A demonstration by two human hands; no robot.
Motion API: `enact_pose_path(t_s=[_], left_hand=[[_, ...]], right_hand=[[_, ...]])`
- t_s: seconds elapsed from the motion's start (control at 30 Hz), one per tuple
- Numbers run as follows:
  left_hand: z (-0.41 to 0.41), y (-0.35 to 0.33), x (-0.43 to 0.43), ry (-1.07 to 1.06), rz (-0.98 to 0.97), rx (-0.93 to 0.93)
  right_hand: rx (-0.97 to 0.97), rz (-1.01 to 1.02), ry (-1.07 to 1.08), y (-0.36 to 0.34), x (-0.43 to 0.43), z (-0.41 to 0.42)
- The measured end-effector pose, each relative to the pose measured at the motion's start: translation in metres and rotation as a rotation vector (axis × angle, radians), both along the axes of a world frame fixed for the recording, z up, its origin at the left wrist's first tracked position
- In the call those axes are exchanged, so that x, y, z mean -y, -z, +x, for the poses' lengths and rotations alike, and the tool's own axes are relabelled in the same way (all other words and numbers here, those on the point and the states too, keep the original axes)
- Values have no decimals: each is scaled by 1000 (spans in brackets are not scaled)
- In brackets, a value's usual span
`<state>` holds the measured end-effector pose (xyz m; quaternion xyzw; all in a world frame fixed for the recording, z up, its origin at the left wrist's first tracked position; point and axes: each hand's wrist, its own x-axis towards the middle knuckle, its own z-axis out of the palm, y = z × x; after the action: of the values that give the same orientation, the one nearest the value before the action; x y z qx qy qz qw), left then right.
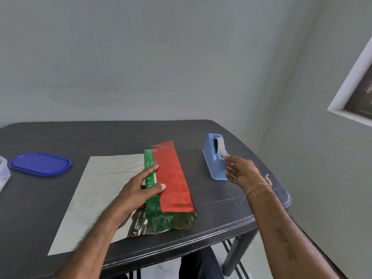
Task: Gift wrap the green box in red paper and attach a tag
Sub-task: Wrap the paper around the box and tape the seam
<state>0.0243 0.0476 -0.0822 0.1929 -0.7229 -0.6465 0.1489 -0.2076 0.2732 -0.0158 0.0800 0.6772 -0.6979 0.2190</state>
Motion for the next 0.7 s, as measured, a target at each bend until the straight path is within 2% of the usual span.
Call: enact_pose_path(t_s=[0.13,0.27,0.43,0.57,0.7], left_hand=[[1,-1,-1,-1,-16,-1],[1,0,0,-7,-30,1],[0,0,-2,-5,-16,-7],[1,-3,-4,-8,-7,-14],[1,-3,-4,-17,-3,-10]], right_hand=[[47,-72,-8,-1,0,1],[223,-225,-56,3,-2,4],[293,-213,-78,7,-4,4],[222,-120,-91,4,-5,4],[-35,130,-95,0,-5,3]])
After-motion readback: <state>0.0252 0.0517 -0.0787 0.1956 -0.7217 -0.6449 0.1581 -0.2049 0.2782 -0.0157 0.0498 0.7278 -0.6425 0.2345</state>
